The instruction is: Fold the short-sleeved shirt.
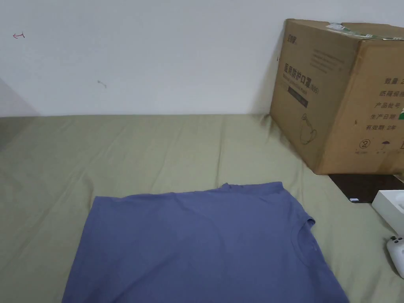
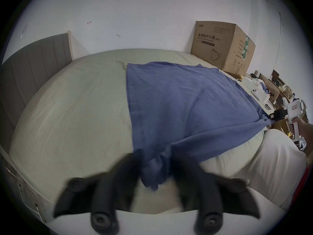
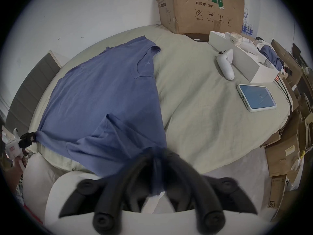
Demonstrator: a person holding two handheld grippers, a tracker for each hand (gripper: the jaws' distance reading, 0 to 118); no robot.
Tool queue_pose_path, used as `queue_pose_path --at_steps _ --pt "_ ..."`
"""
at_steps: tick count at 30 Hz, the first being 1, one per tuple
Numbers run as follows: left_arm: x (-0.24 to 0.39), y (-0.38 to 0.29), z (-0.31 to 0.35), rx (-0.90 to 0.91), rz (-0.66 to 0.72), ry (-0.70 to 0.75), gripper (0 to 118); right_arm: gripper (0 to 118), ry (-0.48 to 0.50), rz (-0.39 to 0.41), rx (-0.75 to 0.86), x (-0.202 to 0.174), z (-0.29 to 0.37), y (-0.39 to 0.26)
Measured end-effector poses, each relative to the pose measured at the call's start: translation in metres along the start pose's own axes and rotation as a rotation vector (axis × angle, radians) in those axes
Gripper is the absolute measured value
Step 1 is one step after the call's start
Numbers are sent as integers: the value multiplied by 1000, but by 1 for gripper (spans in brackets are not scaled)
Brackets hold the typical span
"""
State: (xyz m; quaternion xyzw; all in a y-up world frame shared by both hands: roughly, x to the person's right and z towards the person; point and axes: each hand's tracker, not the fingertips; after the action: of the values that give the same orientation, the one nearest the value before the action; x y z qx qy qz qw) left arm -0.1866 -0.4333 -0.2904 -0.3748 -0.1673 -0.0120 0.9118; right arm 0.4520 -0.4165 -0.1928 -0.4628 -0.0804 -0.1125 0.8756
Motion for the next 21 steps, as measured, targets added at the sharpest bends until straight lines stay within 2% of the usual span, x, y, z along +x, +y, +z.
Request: queue_pose_path --at_steps 1,2,5,8,10,12,13,14,15,16,17,18,19,21 --pt "-2 2 1 -2 0 12 95 74 -13 -19 13 -1 1 2" --pt "2 5 10 1 1 27 118 116 -18 -51 35 -2 2 4" --pt "15 23 43 99 16 -2 116 110 59 -114 165 -6 28 0" --pt "40 39 82 219 31 -39 116 114 108 -47 226 -32 63 0" --pt "44 47 95 316 63 -37 116 113 139 9 311 -77 83 26" --pt "58 53 114 416 112 -29 111 103 189 39 424 -110 110 25" --pt "64 53 122 466 138 -23 101 91 222 46 498 -120 114 24" --pt "72 55 128 524 161 3 74 61 260 64 562 -132 124 21" --pt "77 55 134 568 171 12 41 33 269 79 608 -144 133 19" --pt "81 54 138 596 177 29 9 13 268 94 651 -156 140 18" --pt "84 55 140 603 167 62 1 4 244 101 678 -162 140 16" --pt "91 56 142 603 146 112 1 4 215 110 685 -169 143 16" --pt "90 57 145 600 135 154 0 0 232 111 687 -171 143 15" --pt "76 67 147 551 174 61 0 0 343 152 672 -174 146 19"
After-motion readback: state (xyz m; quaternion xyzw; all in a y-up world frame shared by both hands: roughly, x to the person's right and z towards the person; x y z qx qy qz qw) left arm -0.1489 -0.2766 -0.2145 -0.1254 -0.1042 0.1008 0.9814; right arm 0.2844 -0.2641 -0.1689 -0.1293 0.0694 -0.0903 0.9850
